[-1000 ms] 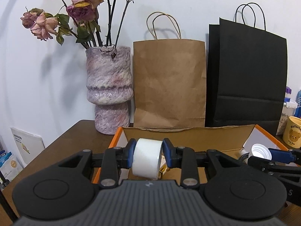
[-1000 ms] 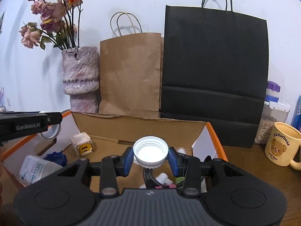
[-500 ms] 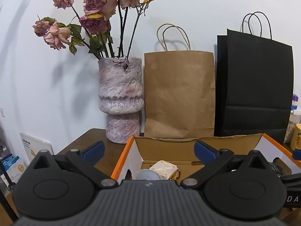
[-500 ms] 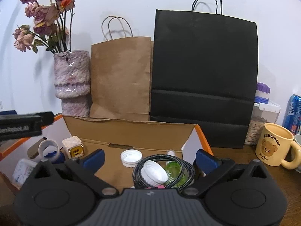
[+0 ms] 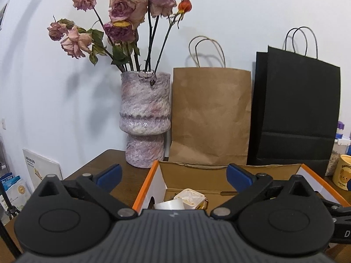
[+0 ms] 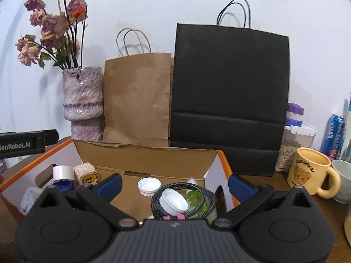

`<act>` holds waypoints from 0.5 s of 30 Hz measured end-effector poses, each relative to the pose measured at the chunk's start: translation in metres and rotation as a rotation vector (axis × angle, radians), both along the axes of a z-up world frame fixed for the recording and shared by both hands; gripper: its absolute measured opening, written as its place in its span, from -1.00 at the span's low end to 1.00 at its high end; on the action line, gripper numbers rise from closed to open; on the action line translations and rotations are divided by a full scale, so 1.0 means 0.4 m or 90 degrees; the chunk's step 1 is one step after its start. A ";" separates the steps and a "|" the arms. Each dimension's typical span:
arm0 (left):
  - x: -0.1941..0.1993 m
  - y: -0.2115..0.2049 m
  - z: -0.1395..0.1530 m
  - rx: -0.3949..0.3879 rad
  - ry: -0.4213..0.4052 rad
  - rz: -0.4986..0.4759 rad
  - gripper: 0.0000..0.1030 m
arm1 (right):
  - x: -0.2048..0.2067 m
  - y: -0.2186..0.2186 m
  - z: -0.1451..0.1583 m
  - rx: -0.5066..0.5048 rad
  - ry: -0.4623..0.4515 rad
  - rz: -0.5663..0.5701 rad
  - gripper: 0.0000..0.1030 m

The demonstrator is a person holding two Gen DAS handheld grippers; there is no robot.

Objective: Organize rigid objects
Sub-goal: 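Open both grippers to drop the tape roll and lid into the box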

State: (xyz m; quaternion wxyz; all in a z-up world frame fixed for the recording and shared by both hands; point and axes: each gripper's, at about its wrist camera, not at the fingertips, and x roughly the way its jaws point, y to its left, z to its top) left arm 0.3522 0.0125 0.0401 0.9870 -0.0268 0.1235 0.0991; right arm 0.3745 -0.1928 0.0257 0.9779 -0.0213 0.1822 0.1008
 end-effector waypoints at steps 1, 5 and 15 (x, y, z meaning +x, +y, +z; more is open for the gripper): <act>-0.006 -0.002 0.001 0.003 -0.001 0.002 1.00 | -0.009 -0.005 0.002 0.000 -0.001 -0.001 1.00; -0.045 -0.004 0.007 0.007 -0.007 0.000 1.00 | -0.049 -0.027 0.009 -0.001 -0.003 -0.004 1.00; -0.185 -0.010 0.017 0.016 -0.007 -0.026 1.00 | -0.192 -0.067 0.030 -0.007 -0.010 -0.007 1.00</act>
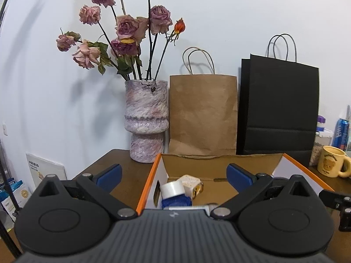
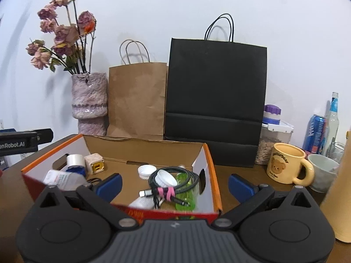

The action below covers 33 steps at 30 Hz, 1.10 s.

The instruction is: Organize rigid objects

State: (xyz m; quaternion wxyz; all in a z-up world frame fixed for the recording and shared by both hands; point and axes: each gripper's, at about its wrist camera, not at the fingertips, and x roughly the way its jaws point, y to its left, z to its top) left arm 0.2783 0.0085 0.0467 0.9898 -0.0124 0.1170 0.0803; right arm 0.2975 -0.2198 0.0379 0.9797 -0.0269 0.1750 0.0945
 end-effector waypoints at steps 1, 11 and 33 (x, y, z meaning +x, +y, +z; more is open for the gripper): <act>-0.015 0.002 0.001 -0.001 0.002 -0.001 1.00 | -0.016 -0.002 0.003 -0.001 0.000 0.000 1.00; -0.182 0.002 0.000 0.007 0.037 -0.012 1.00 | -0.206 -0.029 0.017 0.006 0.004 0.001 1.00; -0.475 0.002 -0.049 -0.015 0.124 -0.032 1.00 | -0.501 -0.072 -0.028 0.014 0.064 0.009 1.00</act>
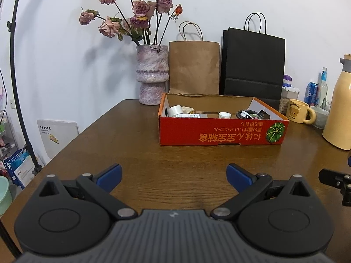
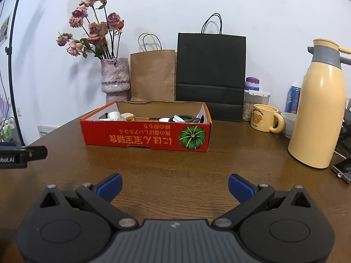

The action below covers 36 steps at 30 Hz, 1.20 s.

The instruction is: Organize rigid objects

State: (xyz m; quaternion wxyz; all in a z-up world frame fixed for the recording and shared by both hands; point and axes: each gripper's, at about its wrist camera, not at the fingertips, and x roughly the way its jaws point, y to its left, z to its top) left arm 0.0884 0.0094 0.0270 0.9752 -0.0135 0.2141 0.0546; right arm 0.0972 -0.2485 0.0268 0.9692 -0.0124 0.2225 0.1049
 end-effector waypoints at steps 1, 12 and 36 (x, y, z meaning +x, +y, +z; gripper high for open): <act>-0.003 0.001 0.002 0.000 -0.001 0.001 1.00 | -0.003 -0.001 0.001 0.000 0.000 -0.001 1.00; -0.017 0.003 0.008 0.002 -0.005 0.003 1.00 | -0.016 -0.004 0.010 -0.003 -0.001 -0.004 1.00; -0.028 -0.002 0.012 0.002 -0.008 0.000 1.00 | -0.017 -0.002 0.009 -0.003 -0.002 -0.004 1.00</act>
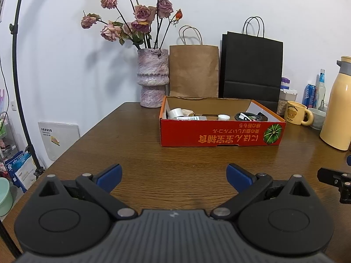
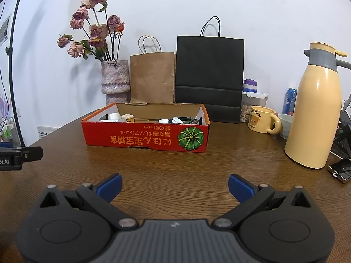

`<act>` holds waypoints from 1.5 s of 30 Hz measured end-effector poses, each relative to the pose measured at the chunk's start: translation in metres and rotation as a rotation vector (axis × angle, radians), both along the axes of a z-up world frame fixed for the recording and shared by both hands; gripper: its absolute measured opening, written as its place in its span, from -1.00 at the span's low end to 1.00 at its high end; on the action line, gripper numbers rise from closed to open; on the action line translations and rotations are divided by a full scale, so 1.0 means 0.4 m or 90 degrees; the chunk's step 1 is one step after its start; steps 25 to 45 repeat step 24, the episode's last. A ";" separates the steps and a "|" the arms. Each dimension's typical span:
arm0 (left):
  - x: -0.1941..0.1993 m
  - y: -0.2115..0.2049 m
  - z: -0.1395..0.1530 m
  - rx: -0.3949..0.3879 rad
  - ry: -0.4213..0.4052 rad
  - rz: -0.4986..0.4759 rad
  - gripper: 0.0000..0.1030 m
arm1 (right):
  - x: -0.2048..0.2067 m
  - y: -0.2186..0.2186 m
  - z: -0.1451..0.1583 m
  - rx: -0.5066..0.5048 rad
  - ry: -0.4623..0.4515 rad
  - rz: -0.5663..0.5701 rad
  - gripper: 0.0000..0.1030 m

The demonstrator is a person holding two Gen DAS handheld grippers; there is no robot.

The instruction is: Organize rigid objects

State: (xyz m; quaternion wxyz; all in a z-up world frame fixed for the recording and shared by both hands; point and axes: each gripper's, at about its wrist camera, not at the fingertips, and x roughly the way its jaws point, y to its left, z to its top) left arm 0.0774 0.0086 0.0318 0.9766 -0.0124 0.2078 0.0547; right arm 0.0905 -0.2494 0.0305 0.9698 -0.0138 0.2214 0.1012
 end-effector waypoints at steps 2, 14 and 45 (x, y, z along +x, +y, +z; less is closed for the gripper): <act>0.001 0.001 0.000 -0.001 0.001 0.001 1.00 | -0.001 0.000 0.000 0.000 0.000 0.000 1.00; 0.004 0.004 -0.006 0.002 0.005 0.010 1.00 | -0.001 0.000 0.000 0.000 0.001 0.001 1.00; 0.004 0.005 -0.009 -0.002 0.009 0.004 1.00 | -0.005 0.005 -0.006 0.000 0.004 0.000 1.00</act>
